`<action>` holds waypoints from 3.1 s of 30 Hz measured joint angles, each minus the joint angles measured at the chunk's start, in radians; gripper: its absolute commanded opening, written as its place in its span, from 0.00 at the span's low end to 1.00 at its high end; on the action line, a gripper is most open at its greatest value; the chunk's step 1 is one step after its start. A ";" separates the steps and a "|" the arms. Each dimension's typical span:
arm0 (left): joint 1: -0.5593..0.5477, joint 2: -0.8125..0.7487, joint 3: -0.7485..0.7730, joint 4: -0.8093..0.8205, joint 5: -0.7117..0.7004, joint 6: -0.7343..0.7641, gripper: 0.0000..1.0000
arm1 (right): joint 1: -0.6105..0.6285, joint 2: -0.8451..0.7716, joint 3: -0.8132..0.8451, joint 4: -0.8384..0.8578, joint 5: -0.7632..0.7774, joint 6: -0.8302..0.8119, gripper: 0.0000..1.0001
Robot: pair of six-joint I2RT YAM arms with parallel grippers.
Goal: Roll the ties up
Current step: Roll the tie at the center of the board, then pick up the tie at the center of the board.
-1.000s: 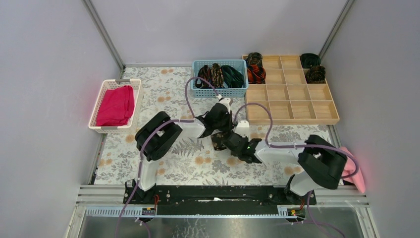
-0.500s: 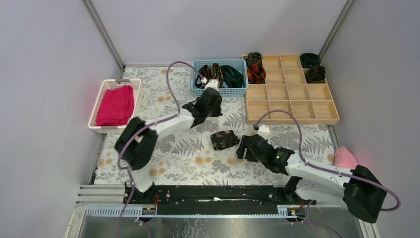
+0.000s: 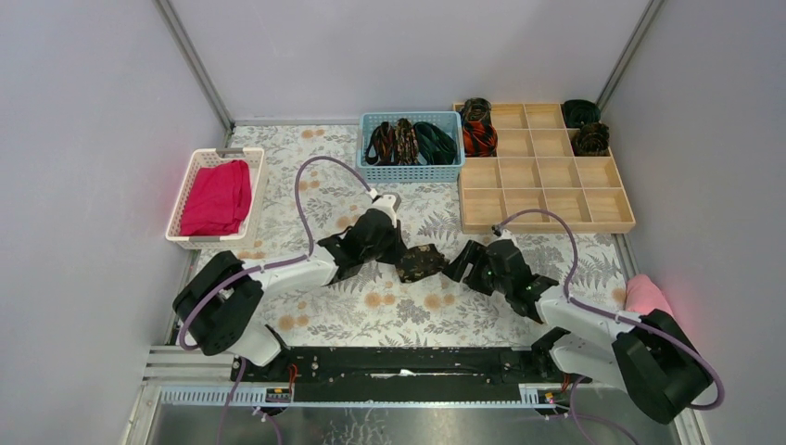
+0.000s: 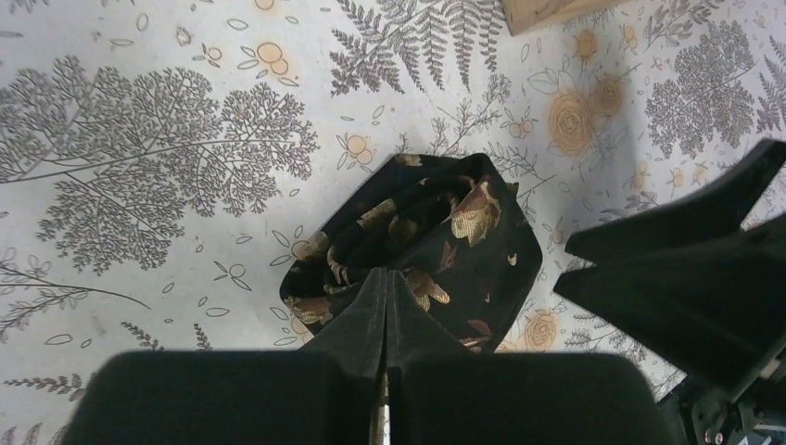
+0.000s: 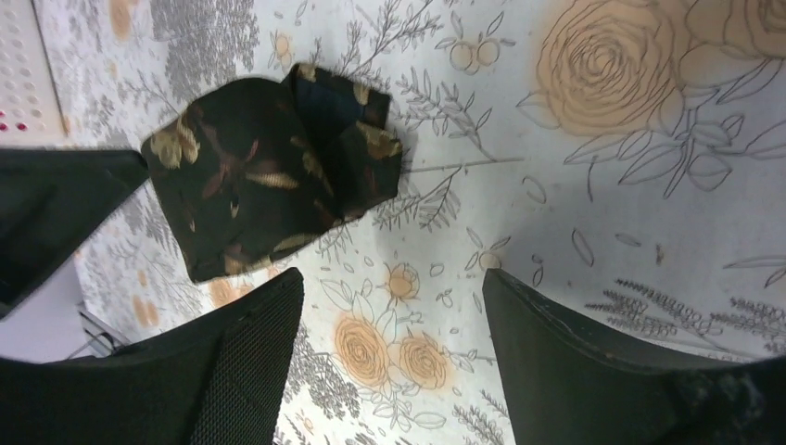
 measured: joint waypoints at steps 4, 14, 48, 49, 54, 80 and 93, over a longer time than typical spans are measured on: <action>0.000 0.000 -0.051 0.063 0.048 -0.010 0.00 | -0.085 0.056 -0.008 0.082 -0.085 0.002 0.83; 0.001 -0.022 -0.076 0.138 0.101 -0.011 0.00 | -0.176 0.161 -0.004 0.227 -0.217 -0.033 0.85; -0.018 0.006 -0.171 0.278 0.178 -0.047 0.00 | -0.217 0.522 0.039 0.686 -0.534 -0.099 0.95; -0.018 0.006 -0.171 0.278 0.176 -0.045 0.00 | -0.217 0.530 0.041 0.695 -0.541 -0.100 0.94; -0.018 0.010 -0.169 0.278 0.172 -0.040 0.00 | -0.217 0.549 0.049 0.707 -0.558 -0.103 0.91; -0.018 0.036 -0.169 0.287 0.169 -0.035 0.00 | -0.106 0.583 0.154 0.523 -0.475 -0.190 0.42; -0.018 -0.016 -0.168 0.256 0.141 -0.032 0.00 | -0.101 0.562 0.163 0.473 -0.468 -0.180 0.04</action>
